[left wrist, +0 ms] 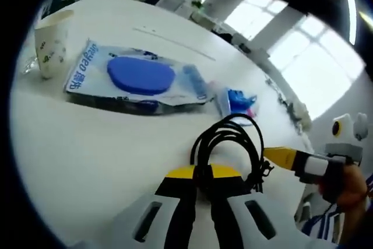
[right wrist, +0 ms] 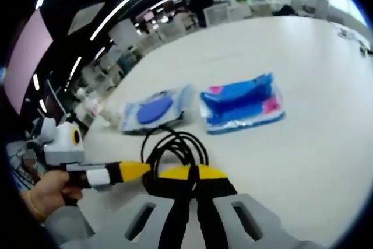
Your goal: Arrange the tabletop items into an orderly group along one side of the table until the central work area is clear of visible clutter.
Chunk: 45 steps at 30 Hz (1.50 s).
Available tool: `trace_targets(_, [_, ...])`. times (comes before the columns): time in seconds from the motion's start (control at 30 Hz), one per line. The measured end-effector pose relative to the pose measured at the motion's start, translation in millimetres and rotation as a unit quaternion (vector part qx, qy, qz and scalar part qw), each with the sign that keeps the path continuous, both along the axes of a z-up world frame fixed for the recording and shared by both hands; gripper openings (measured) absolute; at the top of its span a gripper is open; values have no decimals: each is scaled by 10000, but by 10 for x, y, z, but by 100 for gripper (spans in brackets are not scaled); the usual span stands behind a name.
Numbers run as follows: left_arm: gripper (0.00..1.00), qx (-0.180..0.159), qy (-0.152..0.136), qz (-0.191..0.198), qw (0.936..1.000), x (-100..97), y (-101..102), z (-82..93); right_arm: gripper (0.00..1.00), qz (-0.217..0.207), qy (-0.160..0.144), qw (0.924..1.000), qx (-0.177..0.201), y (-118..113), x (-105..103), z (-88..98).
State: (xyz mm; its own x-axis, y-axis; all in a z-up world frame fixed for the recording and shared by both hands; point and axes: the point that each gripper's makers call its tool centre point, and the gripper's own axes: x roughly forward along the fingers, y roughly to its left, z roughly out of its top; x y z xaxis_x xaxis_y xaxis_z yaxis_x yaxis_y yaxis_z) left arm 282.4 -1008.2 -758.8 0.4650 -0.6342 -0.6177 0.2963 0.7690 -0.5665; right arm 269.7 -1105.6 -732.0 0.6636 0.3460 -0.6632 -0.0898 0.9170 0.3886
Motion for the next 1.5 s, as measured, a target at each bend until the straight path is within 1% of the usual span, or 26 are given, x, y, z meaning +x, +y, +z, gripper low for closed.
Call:
trace_targets(0.03, [6, 17, 0, -19, 10000, -7, -3, -14, 0, 23, 11, 10000, -30, 0, -1, -17])
trace_targets(0.1, [7, 84, -115, -135, 9998, -11, -10, -26, 0, 74, 71, 9998, -172, -18, -10, -79])
trace_targets(0.13, [7, 77, -124, -116, 9998, -9, -10, -17, 0, 92, 85, 9997, -215, -21, -13, -102])
trace_targets(0.17, [7, 113, -196, -161, 9996, -2, -11, -16, 0, 92, 99, 9996, -240, -24, -15, -132])
trace_targets(0.3, [8, 125, -234, -126, 9996, 4, -10, -15, 0, 23, 185, 9996, -228, -51, -48, -218])
trace_targets(0.37, [8, 138, -262, -125, 9995, 1, -8, -16, 0, 7, 154, 9996, -222, -44, -48, -210])
trace_targets(0.43, [8, 203, -371, -168, 9990, -16, -7, -17, 0, 64, 157, 9994, -312, -41, -48, -225])
trace_targets(0.6, [9, 302, -420, -219, 9984, -24, 11, -23, 1, 110, 184, 9990, -387, -36, -51, -232])
trace_targets(0.67, [9, 304, -406, -199, 9985, -25, 20, -22, 4, 27, 235, 9987, -446, -58, -57, -240])
trace_targets(0.7, [9, 309, -408, -192, 9985, -26, 28, -18, 7, 22, 237, 9981, -563, -84, -56, -242])
trace_targets(0.77, [10, 363, -492, -214, 9979, -13, 45, 2, 10, 53, 245, 9979, -592, -82, -66, -227])
trace_targets(0.87, [15, 346, -508, -176, 9980, -1, 69, 33, 12, 83, 150, 9981, -599, -86, -55, -170])
trace_targets(0.9, [18, 419, -568, -143, 9974, 8, 101, 46, 14, 65, 95, 9977, -665, -105, -37, -141])
trace_targets(0.93, [20, 461, -629, -131, 9969, 16, 123, 59, 20, 117, -9, 9967, -798, -126, -12, -113])
trace_targets(0.97, [21, 469, -717, -140, 9962, 25, 136, 83, 24, 185, -109, 9955, -920, -140, 12, -84])
trace_targets(1.0, [21, 493, -768, -132, 9957, 24, 162, 110, 27, 260, -202, 9948, -965, -124, 31, -40])
trace_targets(1.07, [24, 551, -845, -134, 9948, 39, 202, 135, 28, 347, -341, 9944, -942, -85, 65, 32])
trace_targets(1.13, [30, 680, -924, -191, 9932, 73, 250, 134, 30, 384, -455, 9943, -889, -31, 83, 112])
trace_targets(1.2, [32, 683, -985, -201, 9926, 95, 282, 161, 34, 435, -565, 9938, -851, 19, 103, 172])
trace_targets(1.23, [33, 719, -1045, -208, 9917, 113, 318, 186, 38, 504, -655, 9933, -807, 67, 120, 216])
trace_targets(1.27, [34, 732, -1109, -204, 9909, 135, 340, 208, 40, 549, -683, 9931, -778, 97, 126, 235])
trace_targets(1.33, [40, 762, -1275, -152, 9888, 192, 402, 268, 44, 651, -694, 9925, -765, 162, 135, 267])
trace_targets(1.4, [47, 719, -1390, -108, 9876, 238, 440, 328, 48, 762, -792, 9906, -819, 215, 167, 305])
trace_targets(1.43, [50, 752, -1427, -56, 9869, 260, 474, 347, 49, 803, -812, 9901, -816, 237, 178, 317])
trace_targets(1.47, [54, 811, -1540, -21, 9847, 299, 518, 388, 50, 831, -847, 9897, -801, 267, 194, 337])
trace_targets(1.5, [59, 942, -1680, -11, 9813, 337, 566, 415, 52, 857, -874, 9894, -785, 285, 210, 349])
